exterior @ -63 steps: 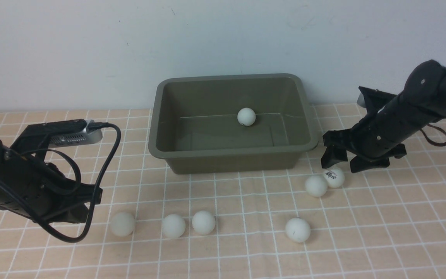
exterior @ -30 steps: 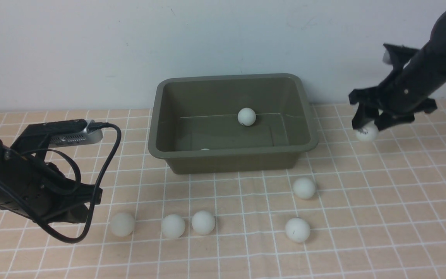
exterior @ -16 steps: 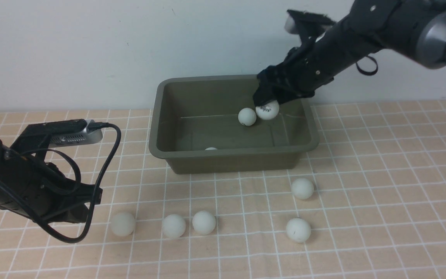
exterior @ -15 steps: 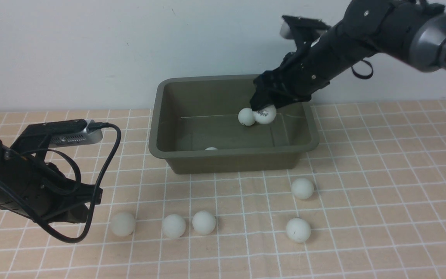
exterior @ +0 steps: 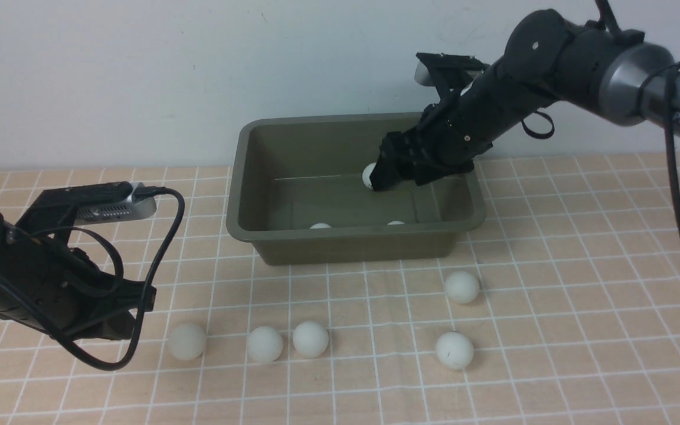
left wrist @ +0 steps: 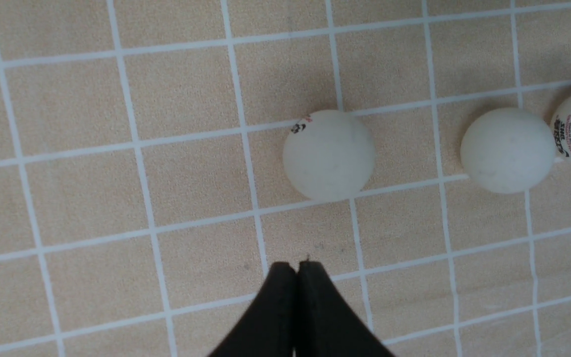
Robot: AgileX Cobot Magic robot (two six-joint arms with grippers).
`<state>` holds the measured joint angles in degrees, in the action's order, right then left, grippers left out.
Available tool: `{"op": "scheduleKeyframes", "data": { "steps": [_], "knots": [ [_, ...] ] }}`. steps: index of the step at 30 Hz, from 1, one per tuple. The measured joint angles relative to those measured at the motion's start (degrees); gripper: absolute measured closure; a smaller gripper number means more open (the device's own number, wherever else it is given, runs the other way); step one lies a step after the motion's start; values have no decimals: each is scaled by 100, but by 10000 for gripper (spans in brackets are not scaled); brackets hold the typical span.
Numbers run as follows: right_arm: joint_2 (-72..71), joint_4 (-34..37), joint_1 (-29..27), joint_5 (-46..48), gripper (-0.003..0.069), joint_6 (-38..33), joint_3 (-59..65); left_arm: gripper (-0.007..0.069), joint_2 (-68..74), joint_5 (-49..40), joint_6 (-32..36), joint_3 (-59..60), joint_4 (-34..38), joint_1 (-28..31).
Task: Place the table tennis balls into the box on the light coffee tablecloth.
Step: 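Release the ping pong ball into the bin and lift the gripper away, then reach for and grasp a ping pong ball on the table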
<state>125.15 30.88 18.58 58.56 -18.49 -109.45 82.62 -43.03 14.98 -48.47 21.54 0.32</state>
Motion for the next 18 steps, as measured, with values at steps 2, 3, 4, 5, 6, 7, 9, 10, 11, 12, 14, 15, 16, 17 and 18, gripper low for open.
{"op": "scheduleKeyframes", "data": {
  "steps": [2,3,4,5,6,7,9,10,11,12,14,15,16,17,18],
  "knots": [
    [0,-41,0,505,90,41,-353,679,0,-13,0,0,0,0],
    [0,-56,0,505,90,41,-390,679,0,-13,0,0,0,0],
    [0,-242,0,871,90,84,-688,679,0,-17,0,0,0,0],
    [-6,-331,0,979,90,108,-793,679,0,-19,0,0,0,0],
    [-33,-574,0,1115,90,237,-970,679,0,-19,0,0,0,0],
    [-72,-693,0,1147,90,341,-1010,679,0,-19,0,0,0,0],
    [-172,-1081,0,1212,90,605,-1055,679,0,-24,0,0,0,0],
    [-220,-1215,0,1223,90,666,-1055,679,0,-24,0,0,0,0],
    [-369,-1471,0,1245,90,857,-1010,679,0,-24,0,0,0,0],
    [-517,-1670,-6,1252,90,977,-919,679,0,-29,0,0,0,0],
    [-880,-2021,-10,1265,90,1142,-625,679,0,-35,0,0,0,0],
    [-963,-2109,-17,1271,90,1171,-515,679,0,-35,0,0,0,0],
    [-1259,-2260,-17,1271,90,1224,-239,679,0,-41,0,0,0,0],
    [-1523,-2393,-17,1278,90,1247,12,679,0,-41,0,0,0,0],
    [-1610,-2406,-17,1278,90,1247,54,679,0,-41,0,0,0,0]
  ]
}}
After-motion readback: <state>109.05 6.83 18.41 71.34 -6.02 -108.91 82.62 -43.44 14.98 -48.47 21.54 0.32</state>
